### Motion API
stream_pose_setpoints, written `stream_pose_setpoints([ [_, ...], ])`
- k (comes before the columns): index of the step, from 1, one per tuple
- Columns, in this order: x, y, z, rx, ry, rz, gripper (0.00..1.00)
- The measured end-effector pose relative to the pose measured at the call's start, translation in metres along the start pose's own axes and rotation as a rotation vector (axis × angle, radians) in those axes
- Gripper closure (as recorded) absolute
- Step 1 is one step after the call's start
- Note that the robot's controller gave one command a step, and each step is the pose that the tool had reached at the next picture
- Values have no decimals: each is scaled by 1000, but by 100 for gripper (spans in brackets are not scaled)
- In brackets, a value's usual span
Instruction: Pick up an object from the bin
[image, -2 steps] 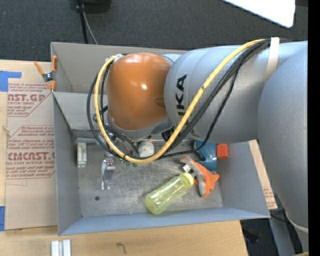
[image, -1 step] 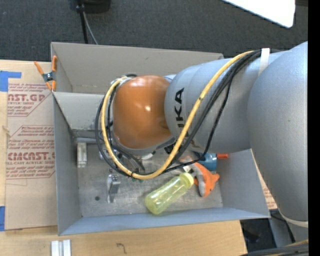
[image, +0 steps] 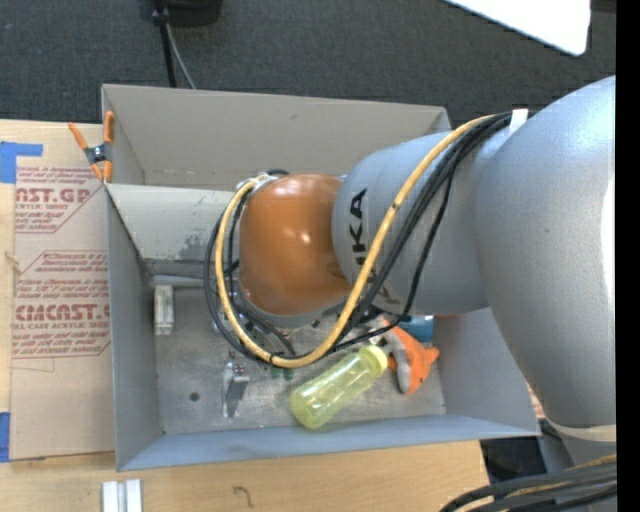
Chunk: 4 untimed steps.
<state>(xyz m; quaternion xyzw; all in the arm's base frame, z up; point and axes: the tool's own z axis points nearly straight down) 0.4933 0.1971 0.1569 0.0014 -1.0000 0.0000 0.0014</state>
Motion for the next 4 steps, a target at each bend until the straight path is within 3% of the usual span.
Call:
stream_pose_setpoints([
  [1, -12, -41, 18, 0, -3, 59, 0],
  [2, -10, -64, -3, 1, -1, -272, 0],
  [3, -19, -95, 1, -1, -5, -363, 0],
  [4, -14, -109, 5, 0, -2, -135, 0],
])
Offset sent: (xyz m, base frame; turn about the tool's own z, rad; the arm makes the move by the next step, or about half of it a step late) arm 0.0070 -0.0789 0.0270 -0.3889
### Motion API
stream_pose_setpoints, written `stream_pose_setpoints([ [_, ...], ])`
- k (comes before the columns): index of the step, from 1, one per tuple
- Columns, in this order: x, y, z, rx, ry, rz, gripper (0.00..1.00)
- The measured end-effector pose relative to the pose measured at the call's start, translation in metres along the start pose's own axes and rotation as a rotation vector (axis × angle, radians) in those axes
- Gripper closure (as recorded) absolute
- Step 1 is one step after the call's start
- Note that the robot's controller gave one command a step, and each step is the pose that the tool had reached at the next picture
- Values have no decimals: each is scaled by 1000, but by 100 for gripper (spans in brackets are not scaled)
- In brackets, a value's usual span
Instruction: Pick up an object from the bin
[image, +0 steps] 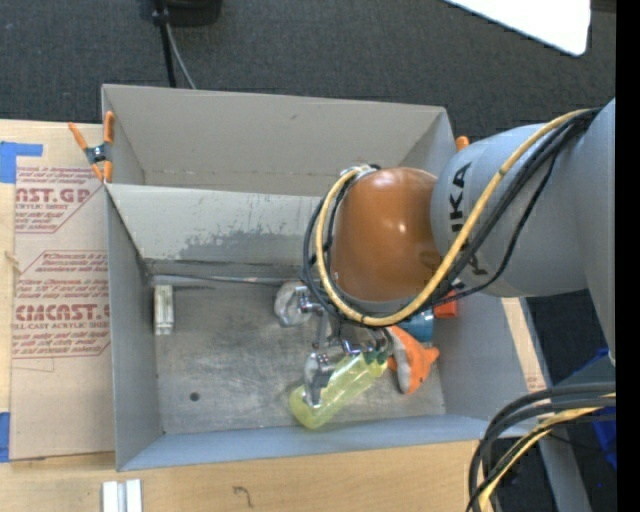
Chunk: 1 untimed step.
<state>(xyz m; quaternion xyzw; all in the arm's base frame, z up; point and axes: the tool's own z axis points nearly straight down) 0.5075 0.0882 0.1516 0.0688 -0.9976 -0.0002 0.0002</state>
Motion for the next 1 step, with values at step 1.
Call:
stream_pose_setpoints([
  [1, 26, -46, 66, -9, -25, -454, 100],
])
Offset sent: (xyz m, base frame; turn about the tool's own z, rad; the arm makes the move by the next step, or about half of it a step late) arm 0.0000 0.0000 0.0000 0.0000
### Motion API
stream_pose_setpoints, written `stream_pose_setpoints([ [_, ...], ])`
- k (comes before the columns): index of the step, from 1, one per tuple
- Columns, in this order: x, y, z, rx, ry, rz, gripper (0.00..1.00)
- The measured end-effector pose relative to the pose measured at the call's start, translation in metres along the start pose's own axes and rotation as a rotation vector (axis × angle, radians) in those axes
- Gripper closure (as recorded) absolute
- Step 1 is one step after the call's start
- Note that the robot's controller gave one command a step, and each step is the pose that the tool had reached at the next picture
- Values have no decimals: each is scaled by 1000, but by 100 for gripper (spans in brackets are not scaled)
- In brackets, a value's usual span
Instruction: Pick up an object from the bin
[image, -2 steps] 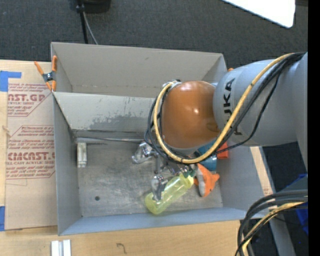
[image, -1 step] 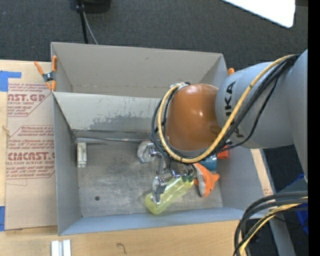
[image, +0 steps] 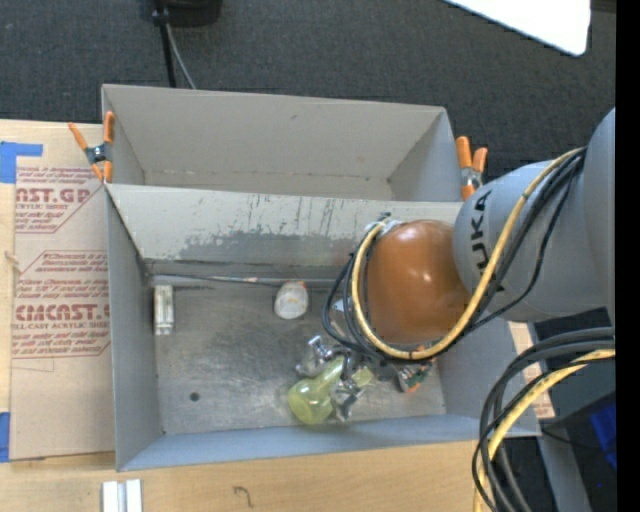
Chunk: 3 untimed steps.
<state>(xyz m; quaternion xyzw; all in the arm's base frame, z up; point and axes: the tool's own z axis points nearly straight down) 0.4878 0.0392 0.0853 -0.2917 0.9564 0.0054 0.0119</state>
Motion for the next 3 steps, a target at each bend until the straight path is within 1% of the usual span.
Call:
stream_pose_setpoints([
  [1, 0, 0, 0, 0, 0, 0, 100],
  [2, -8, 4, -4, 3, 16, -47, 100],
  [3, 0, -21, -130, 2, 24, -16, 100],
])
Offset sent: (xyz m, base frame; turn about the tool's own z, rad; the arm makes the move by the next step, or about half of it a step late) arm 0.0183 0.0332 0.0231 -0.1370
